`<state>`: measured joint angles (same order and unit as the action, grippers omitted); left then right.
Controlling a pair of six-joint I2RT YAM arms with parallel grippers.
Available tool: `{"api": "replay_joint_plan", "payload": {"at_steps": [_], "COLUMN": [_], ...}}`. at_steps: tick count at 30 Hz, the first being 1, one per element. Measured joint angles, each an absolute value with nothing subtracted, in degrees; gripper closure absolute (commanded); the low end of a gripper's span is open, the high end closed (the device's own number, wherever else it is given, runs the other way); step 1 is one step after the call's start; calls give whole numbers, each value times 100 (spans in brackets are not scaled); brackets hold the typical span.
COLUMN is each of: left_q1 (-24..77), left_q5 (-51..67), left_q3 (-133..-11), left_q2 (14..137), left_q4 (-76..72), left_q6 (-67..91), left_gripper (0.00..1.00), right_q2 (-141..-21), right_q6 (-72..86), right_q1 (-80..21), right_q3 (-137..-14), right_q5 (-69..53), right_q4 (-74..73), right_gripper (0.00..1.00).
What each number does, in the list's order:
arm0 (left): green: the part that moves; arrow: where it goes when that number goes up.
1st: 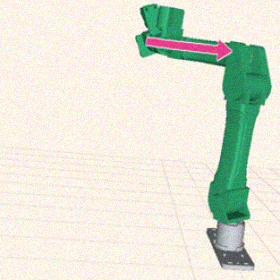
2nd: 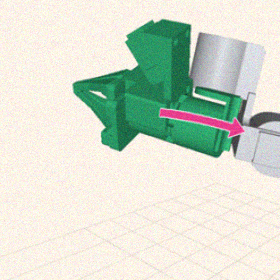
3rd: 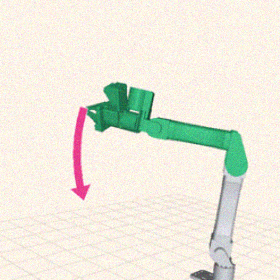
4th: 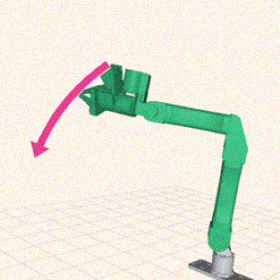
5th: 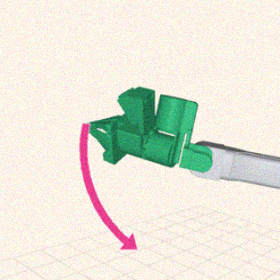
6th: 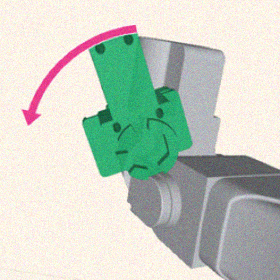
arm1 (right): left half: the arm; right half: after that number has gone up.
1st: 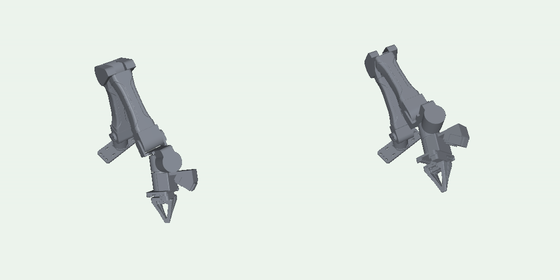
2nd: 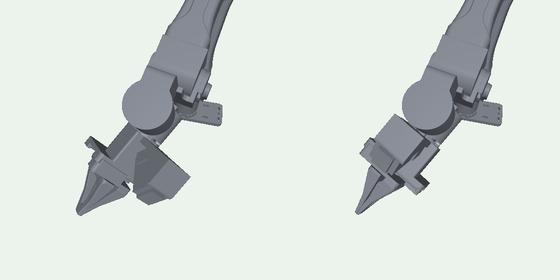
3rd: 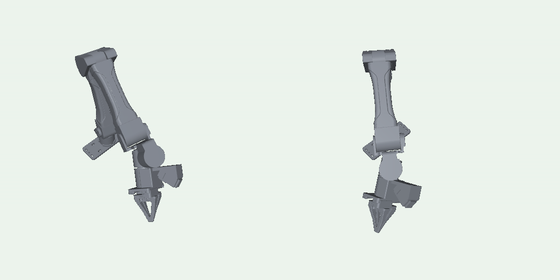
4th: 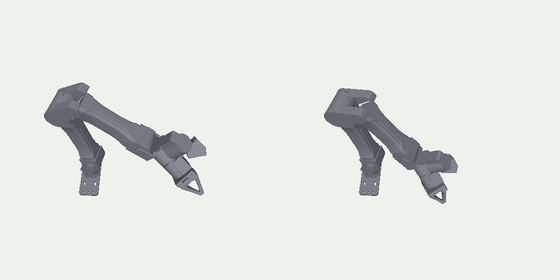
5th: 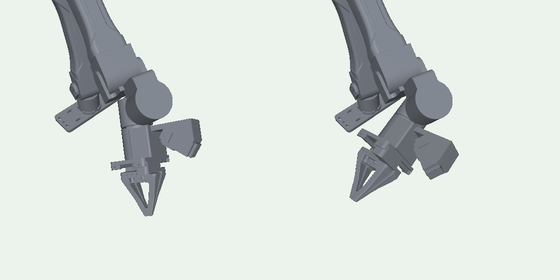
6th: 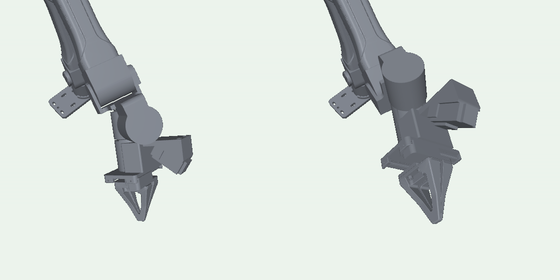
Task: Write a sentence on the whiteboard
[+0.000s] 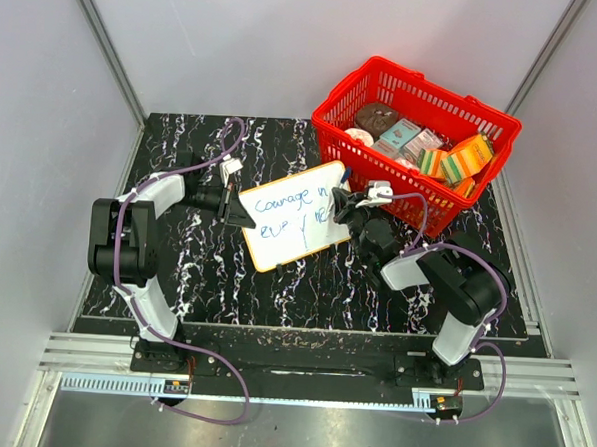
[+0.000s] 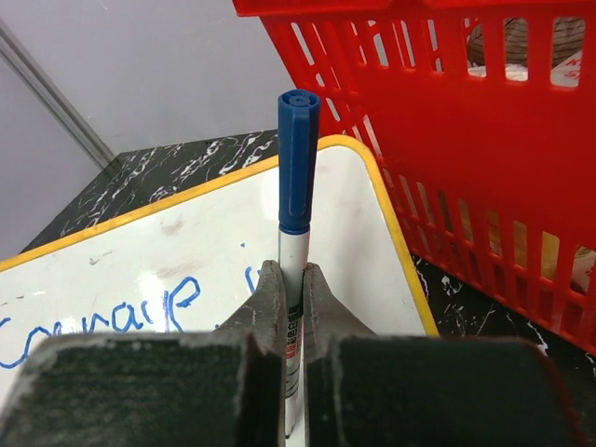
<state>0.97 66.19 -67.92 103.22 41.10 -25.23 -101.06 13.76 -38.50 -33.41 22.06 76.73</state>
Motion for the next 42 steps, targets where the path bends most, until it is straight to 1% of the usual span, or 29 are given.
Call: {"api": "replay_joint_plan", "payload": {"at_steps": [14, 26, 42], "left_q1": [104, 104, 104], "left_q5": [6615, 6615, 6613], "left_q3": [-6792, -6792, -6792], "left_q2": [10313, 10311, 10311], "left_q4": [4108, 4110, 4110], "left_q6": [-2530, -2534, -2541], "left_gripper": [100, 100, 100], "right_q2": [-9699, -9776, -9988], "right_q6": [1024, 869, 862], "right_q1": [-3850, -3826, -3806], "right_q3": [-3343, -3448, -3546], "right_q5": [2355, 2696, 2580], "right_q4": [7594, 7544, 7537], "right_gripper": [100, 100, 100]}}
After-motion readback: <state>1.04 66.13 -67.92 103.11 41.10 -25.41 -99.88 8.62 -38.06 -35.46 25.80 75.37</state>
